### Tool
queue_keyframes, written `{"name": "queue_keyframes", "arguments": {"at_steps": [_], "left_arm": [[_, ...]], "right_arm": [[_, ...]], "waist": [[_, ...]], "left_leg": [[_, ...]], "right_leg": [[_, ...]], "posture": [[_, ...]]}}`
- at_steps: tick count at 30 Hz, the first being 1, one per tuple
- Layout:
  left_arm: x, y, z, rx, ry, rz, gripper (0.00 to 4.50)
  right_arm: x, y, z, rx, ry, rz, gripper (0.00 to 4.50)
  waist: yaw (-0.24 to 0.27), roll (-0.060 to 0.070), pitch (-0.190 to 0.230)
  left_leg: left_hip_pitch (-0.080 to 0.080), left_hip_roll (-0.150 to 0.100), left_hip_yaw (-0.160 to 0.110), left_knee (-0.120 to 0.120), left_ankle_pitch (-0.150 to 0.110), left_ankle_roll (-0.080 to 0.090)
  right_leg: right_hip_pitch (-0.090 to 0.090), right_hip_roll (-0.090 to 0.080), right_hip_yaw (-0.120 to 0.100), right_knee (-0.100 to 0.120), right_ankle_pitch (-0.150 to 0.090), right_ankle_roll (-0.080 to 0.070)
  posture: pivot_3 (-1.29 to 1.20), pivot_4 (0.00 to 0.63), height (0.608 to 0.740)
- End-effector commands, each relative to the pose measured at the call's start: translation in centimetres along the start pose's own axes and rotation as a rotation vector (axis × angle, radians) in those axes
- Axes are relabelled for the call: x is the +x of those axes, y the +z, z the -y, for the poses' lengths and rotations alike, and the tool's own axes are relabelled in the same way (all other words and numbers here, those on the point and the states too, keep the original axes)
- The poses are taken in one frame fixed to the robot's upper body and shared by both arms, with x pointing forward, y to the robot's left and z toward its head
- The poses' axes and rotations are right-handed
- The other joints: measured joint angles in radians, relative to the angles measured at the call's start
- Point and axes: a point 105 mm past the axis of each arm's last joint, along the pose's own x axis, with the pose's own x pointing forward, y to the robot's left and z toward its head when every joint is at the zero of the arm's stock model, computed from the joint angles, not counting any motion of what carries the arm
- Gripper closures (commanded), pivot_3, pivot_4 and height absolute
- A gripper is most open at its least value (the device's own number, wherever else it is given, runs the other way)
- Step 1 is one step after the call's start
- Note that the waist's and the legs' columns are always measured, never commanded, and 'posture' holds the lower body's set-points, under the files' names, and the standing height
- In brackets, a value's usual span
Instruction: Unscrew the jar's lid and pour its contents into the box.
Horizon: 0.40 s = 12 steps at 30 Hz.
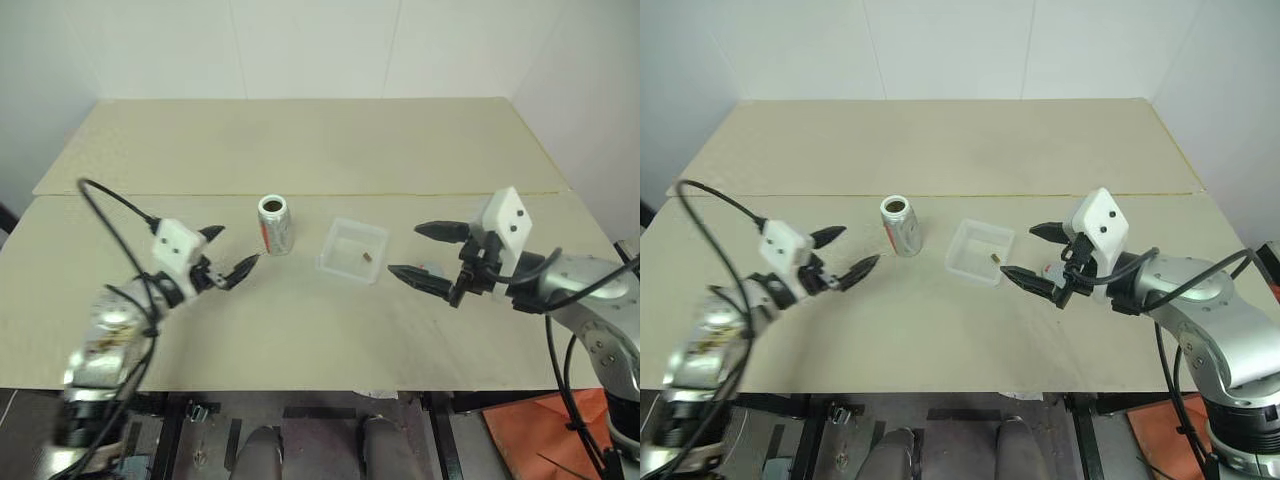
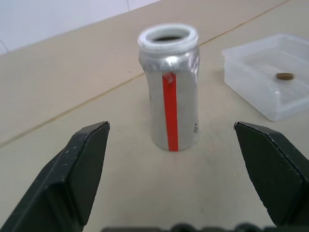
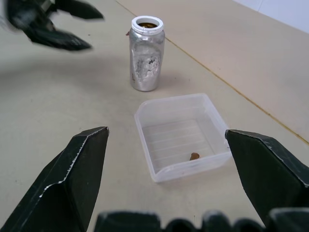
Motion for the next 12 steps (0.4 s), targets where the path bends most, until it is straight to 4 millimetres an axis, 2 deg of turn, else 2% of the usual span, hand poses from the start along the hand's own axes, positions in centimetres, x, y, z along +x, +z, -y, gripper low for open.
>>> {"name": "queue_keyframes", "arguments": {"at_steps": [1,5,8,12], "left_arm": [[-3.1,3.4,0.7,0.06,-0.159,0.044,0.01],[-6.0,4.9,1.4,0.071,-0.269,0.049,0.01],[-6.7,5.0,1.1,0.049,-0.223,0.049,0.01],[-6.9,4.9,1.6,0.032,-0.204,0.046,0.01]], "right_arm": [[-1.1,1.0,0.3,-0.063,-0.01,0.043,0.0],[-1.1,0.6,0.0,-0.046,0.015,0.041,0.0],[-1.0,0.6,-0.1,-0.039,0.034,0.047,0.0],[-0.5,0.7,-0.1,-0.033,0.047,0.06,0.0]], "waist": [[0.0,0.0,0.0],[-0.001,0.0,0.0],[0.0,0.0,0.0],[0.0,0.0,0.0]], "left_leg": [[0.0,0.0,0.0,0.0,0.0,0.0],[0.0,0.001,0.001,-0.001,0.0,0.0],[0.002,0.001,0.001,-0.001,0.0,0.001],[0.002,0.001,0.001,-0.001,-0.001,0.001]], "right_leg": [[0.0,0.0,0.0,0.0,0.0,0.0],[0.0,0.0,0.0,0.0,0.0,-0.001],[0.0,0.0,0.0,0.0,-0.001,-0.001],[0.001,0.0,0.0,0.0,-0.001,-0.001]], "posture": [[0.0,0.15,0.74],[0.0,0.15,0.74],[0.0,0.15,0.74],[0.0,0.15,0.74]]}}
